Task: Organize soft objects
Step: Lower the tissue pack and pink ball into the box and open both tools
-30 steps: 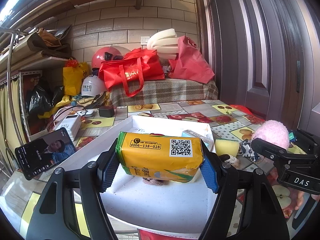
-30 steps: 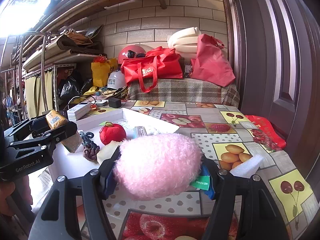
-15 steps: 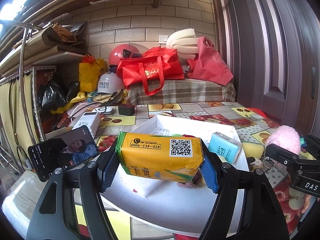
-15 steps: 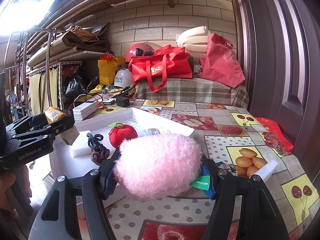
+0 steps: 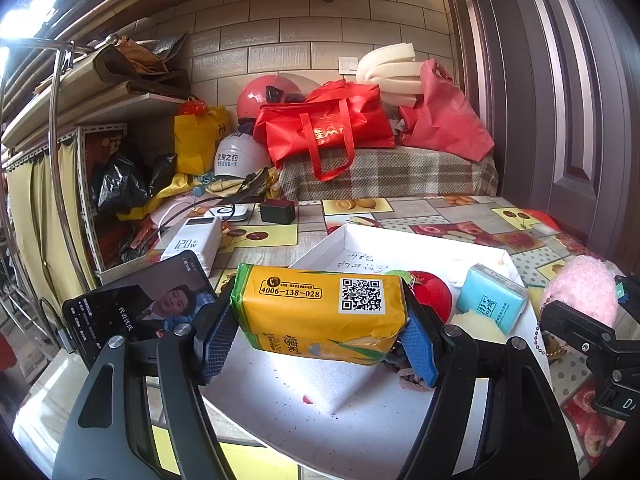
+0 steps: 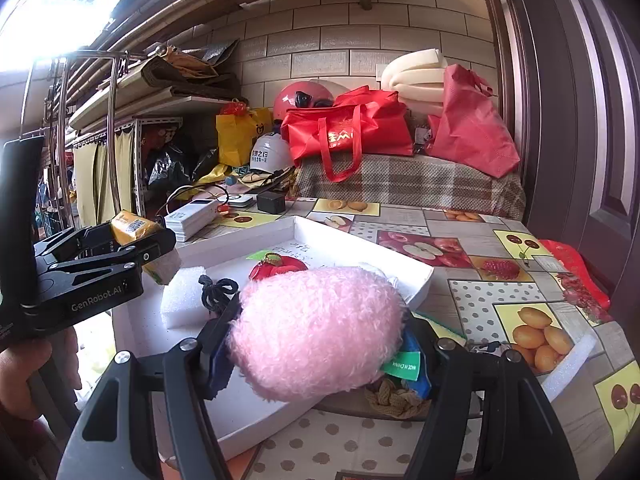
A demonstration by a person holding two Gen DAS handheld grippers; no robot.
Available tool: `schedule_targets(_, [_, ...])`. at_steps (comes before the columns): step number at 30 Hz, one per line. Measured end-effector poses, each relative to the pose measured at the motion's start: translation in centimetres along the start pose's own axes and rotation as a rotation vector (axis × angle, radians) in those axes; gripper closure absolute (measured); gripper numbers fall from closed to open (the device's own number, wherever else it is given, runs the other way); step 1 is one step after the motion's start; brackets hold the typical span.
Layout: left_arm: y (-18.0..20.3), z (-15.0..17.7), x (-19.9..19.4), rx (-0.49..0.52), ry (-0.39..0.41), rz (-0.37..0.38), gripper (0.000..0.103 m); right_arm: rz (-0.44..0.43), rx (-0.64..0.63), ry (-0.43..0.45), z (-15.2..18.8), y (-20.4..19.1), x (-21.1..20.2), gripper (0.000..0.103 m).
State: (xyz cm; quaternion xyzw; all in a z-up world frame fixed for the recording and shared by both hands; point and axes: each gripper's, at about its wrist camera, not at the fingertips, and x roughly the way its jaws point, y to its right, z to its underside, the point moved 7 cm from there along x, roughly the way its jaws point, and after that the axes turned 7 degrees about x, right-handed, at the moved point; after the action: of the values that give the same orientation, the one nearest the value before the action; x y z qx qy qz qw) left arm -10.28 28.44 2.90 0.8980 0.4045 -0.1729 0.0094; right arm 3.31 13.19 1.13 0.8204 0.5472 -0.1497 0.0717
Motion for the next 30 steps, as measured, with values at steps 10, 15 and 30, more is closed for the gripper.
schedule_targets(10, [-0.6, -0.3, 2.7, -0.003, -0.048, -0.016, 0.030, 0.002, 0.070, -0.034, -1.0, 0.0, 3.5, 0.035])
schedule_targets(15, [-0.3, -1.0, 3.7, 0.051, -0.028, -0.054, 0.030, 0.020, 0.076, -0.056, -1.4, 0.1, 5.6, 0.035])
schedule_targets(30, [-0.1, -1.1, 4.8, 0.084, -0.070, -0.086, 0.004, 0.057, 0.073, -0.087, -1.6, 0.3, 7.4, 0.018])
